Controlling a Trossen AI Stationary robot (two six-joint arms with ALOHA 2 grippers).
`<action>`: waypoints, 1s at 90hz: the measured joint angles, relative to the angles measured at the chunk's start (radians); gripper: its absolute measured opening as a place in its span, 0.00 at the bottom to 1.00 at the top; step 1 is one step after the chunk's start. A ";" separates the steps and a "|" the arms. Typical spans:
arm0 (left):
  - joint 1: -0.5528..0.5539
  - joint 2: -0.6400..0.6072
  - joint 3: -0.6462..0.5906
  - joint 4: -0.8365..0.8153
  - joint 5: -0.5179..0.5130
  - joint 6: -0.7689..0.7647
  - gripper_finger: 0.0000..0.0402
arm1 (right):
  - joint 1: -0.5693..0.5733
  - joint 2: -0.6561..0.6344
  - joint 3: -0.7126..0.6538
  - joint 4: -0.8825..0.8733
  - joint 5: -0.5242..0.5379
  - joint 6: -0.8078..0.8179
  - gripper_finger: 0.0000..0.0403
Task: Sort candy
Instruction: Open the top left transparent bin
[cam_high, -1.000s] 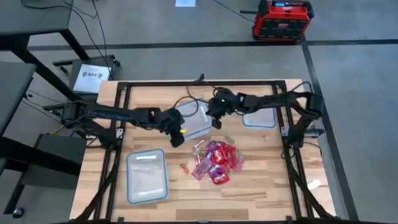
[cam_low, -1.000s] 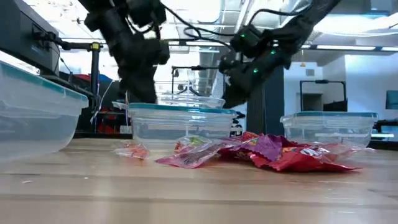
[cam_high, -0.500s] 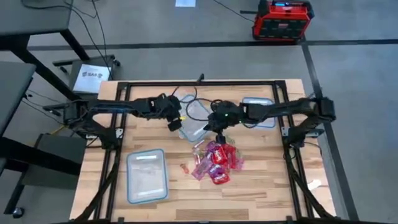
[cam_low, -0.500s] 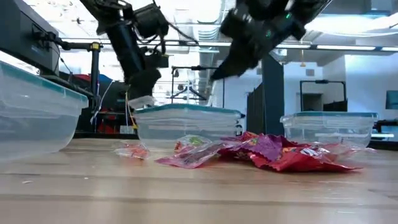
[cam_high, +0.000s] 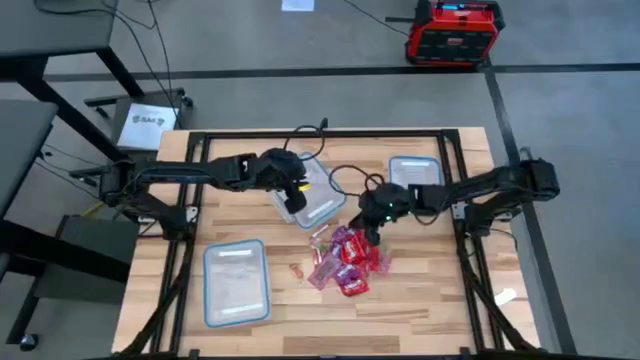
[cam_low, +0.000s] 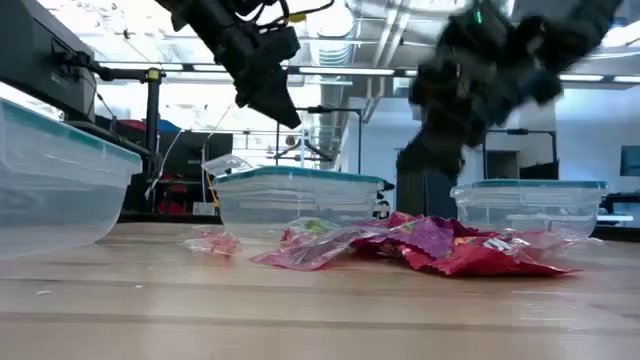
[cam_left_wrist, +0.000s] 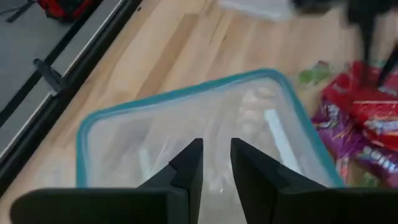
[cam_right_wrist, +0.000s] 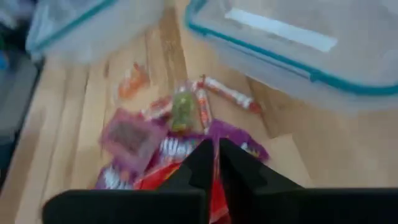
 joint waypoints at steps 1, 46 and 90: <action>0.000 0.000 -0.002 0.004 0.001 -0.004 0.17 | -0.003 0.009 -0.005 0.017 0.000 0.005 0.14; 0.003 0.116 -0.084 0.168 0.125 -0.070 0.17 | -0.059 0.323 0.023 0.452 -0.033 -0.151 0.62; 0.027 0.337 -0.077 0.278 0.360 0.061 0.17 | -0.105 0.336 0.036 0.508 -0.053 -0.146 0.59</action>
